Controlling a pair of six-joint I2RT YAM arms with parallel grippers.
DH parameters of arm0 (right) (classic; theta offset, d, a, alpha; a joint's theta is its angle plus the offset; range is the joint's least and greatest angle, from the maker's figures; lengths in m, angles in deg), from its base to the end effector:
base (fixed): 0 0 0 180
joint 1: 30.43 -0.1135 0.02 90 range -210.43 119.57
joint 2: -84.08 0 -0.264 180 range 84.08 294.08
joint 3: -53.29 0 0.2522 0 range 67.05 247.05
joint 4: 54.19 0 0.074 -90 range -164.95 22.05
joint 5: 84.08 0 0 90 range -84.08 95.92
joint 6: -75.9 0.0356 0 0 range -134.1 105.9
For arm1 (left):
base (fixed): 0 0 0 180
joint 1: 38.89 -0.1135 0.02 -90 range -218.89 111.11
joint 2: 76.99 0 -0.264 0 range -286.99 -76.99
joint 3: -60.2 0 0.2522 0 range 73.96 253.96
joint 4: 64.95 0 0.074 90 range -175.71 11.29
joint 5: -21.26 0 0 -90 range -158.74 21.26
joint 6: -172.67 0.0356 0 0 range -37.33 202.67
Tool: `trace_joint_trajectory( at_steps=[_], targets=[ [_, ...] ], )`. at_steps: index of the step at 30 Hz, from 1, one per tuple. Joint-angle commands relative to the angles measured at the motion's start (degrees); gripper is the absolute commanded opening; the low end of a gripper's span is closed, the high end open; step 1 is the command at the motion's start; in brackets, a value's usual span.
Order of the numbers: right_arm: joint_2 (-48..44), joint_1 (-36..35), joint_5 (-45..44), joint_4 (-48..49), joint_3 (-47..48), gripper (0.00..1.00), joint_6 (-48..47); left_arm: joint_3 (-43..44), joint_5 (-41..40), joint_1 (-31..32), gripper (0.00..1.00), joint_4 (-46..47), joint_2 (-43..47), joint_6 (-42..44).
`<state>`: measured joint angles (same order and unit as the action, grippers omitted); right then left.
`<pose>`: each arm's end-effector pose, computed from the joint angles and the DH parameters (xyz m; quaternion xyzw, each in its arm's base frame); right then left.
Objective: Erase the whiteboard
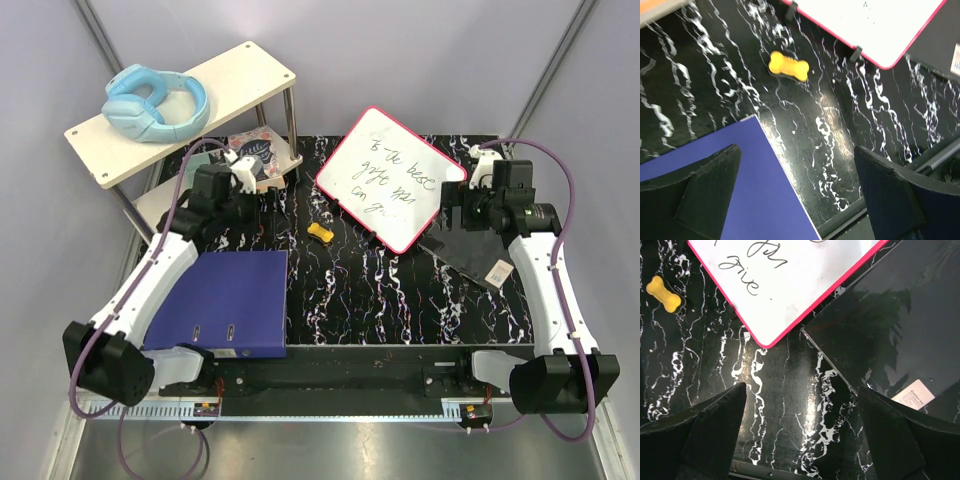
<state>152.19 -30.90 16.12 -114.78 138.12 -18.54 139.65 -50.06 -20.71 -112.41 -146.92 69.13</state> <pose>0.2417 0.0083 0.3555 -0.0740 0.9141 0.0682 0.3928 0.2464 -0.0929 0.3369 0.1071 0.8830 -0.2586 0.3767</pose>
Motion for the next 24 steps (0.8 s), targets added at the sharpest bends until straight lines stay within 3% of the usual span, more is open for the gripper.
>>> trace_joint_trajectory(
  at_steps=[1,5,15,18,24],
  targets=[
    [-0.01,0.21,-1.76,-1.24,0.91,1.00,-3.98,-0.30,8.10,0.19,0.99,4.60,-4.31,0.53],
    [1.31,0.12,1.05,-2.48,0.83,1.00,-4.70,2.24,11.73,1.77,0.99,4.87,-13.45,1.15],
    [8.52,0.12,-0.27,-5.03,2.67,1.00,-4.43,18.75,4.18,7.05,0.98,1.00,-36.65,-4.47],
    [9.14,0.21,0.17,-4.68,2.32,1.00,-4.52,23.23,2.60,7.49,0.85,0.82,-41.32,-5.09],
    [8.61,0.12,0.96,-3.10,1.10,1.00,-4.52,31.24,-2.41,7.49,0.38,1.00,-47.66,-6.41]
  ],
)
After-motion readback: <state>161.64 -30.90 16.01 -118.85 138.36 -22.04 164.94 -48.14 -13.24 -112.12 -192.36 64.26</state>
